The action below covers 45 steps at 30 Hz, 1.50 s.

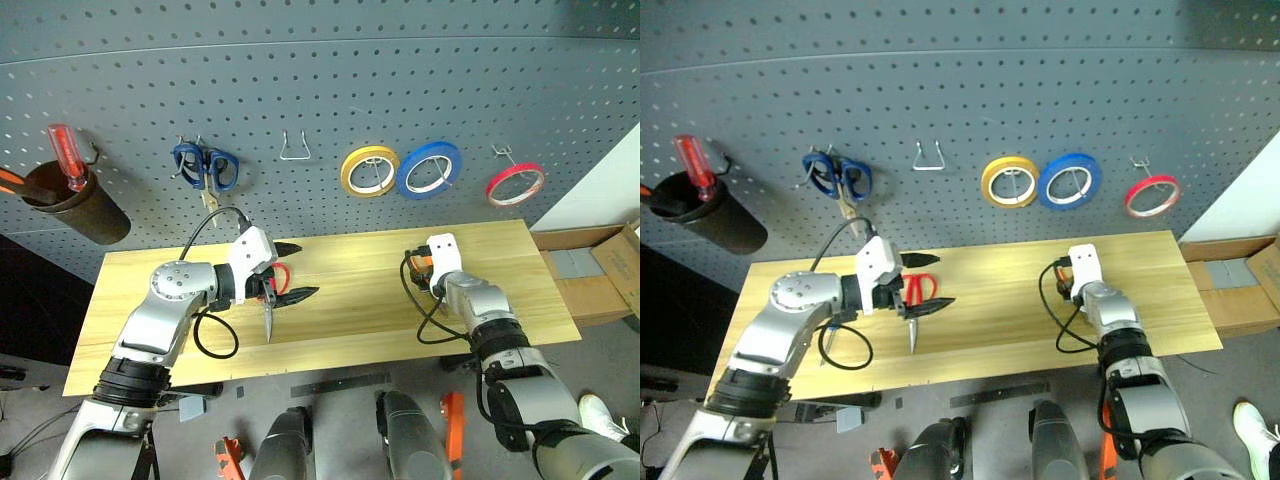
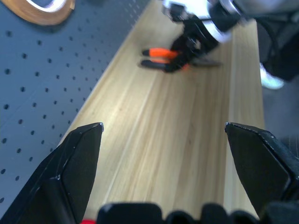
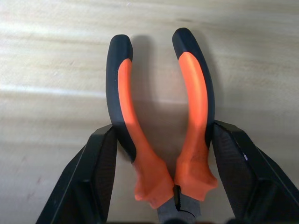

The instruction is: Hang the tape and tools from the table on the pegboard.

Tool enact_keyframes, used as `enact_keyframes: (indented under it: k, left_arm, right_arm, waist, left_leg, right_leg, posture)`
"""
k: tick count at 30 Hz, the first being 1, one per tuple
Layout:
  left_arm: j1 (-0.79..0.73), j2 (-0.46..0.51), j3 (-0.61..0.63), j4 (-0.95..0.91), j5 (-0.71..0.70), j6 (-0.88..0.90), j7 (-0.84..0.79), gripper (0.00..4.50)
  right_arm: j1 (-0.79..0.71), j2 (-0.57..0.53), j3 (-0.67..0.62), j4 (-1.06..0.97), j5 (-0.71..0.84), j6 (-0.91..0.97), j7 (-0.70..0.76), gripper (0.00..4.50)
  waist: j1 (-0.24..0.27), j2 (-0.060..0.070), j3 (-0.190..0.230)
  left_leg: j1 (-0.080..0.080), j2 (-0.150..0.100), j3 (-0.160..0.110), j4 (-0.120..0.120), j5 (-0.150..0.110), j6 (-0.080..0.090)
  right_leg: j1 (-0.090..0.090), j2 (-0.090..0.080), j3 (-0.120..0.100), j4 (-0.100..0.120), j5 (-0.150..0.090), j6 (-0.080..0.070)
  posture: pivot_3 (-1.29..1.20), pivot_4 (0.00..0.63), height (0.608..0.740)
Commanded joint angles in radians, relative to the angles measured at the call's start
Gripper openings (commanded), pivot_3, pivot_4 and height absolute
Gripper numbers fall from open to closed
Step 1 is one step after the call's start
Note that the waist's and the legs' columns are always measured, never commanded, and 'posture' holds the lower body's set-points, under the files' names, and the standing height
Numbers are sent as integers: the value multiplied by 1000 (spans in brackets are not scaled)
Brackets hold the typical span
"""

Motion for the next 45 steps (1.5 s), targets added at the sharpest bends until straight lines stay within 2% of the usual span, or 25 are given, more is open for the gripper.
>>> enact_keyframes:
  k: [1, 3, 6, 9, 11, 14, 17, 23, 35, 40, 45]
  left_arm:
    - [34, 1, 62, -50, -41, -4, 20, 4500]
    - [68, 9, 93, -71, -69, 4, 19, 4500]
    - [107, 11, 133, -99, -111, 14, 11, 4500]
    - [159, 13, 190, -131, -176, 38, 4, 4500]
    - [179, 12, 208, -141, -187, 33, 11, 4500]
    - [207, -7, 253, -157, -225, 32, 42, 4500]
    - [212, -21, 273, -165, -246, 35, 66, 4500]
    - [218, -49, 325, -212, -296, 35, 124, 4500]
    - [228, -66, 422, -274, -361, 40, 236, 4500]
    - [230, -69, 446, -275, -353, 28, 282, 4500]
    - [231, -70, 445, -279, -336, 9, 307, 4500]
  right_arm:
    - [68, 7, 28, -305, 1, 68, 5, 2565]
    - [146, 27, 58, -564, 13, 141, -2, 2565]
    - [240, 61, 98, -843, 22, 232, -18, 2564]
    - [352, 99, 222, -1149, -6, 263, -54, 2564]
    - [376, 122, 259, -1236, -18, 279, -81, 2564]
    - [326, 153, 302, -1292, -64, 226, -126, 2564]
    - [234, 183, 288, -1246, -90, 175, -156, 2564]
    - [13, 233, 252, -1011, -98, -32, -165, 2564]
    - [-249, 405, 220, -747, 25, -208, -81, 2564]
    - [-365, 426, 198, -585, 72, -318, -57, 2564]
    - [-486, 430, 168, -353, 88, -510, -41, 2564]
  waist:
    - [-1, 0, 0]
    - [-4, 0, 0]
    - [-4, 0, 0]
    - [1, 0, 0]
    - [2, 0, 0]
    - [3, 0, 0]
    - [7, 0, 0]
    - [7, -5, -3]
    - [21, -8, -6]
    - [33, -10, -8]
    - [35, -15, -14]
  left_leg:
    - [-1, 0, 0, 0, 0, 0]
    - [-1, 0, 0, -1, 0, 0]
    - [-1, 0, 0, -1, 0, 0]
    - [-1, 1, -1, -1, -2, 3]
    - [-1, 1, 0, -1, -3, 3]
    - [0, 0, 1, 0, -3, 3]
    - [1, 0, 2, 1, -3, 3]
    - [1, 1, 4, 1, -1, 0]
    - [-1, 1, 8, -1, 1, -4]
    - [-1, 1, 8, -1, 2, -4]
    - [-1, 1, 8, -1, 2, -5]
  right_leg:
    - [-2, 0, 0, 0, 0, 0]
    - [-4, 0, 4, 1, 0, 0]
    - [-6, 1, 8, 2, 0, 0]
    - [-8, 2, 9, 3, 0, 0]
    - [-8, 2, 10, 3, 0, 0]
    - [-9, 2, 13, 6, 1, 1]
    - [-9, 2, 14, 8, 1, 1]
    - [-14, 3, 15, 13, 2, 0]
    - [-19, 3, 19, 13, 2, 0]
    - [-19, 3, 19, 13, 2, 0]
    - [-19, 3, 18, 13, 3, -1]
  posture:
    - [-154, 243, 740]
    - [-153, 243, 740]
    - [-148, 245, 740]
    - [-147, 250, 740]
    - [-147, 250, 740]
    - [-139, 249, 740]
    - [-126, 241, 740]
    - [-86, 220, 740]
    - [-3, 192, 740]
    - [27, 179, 740]
    - [60, 167, 740]
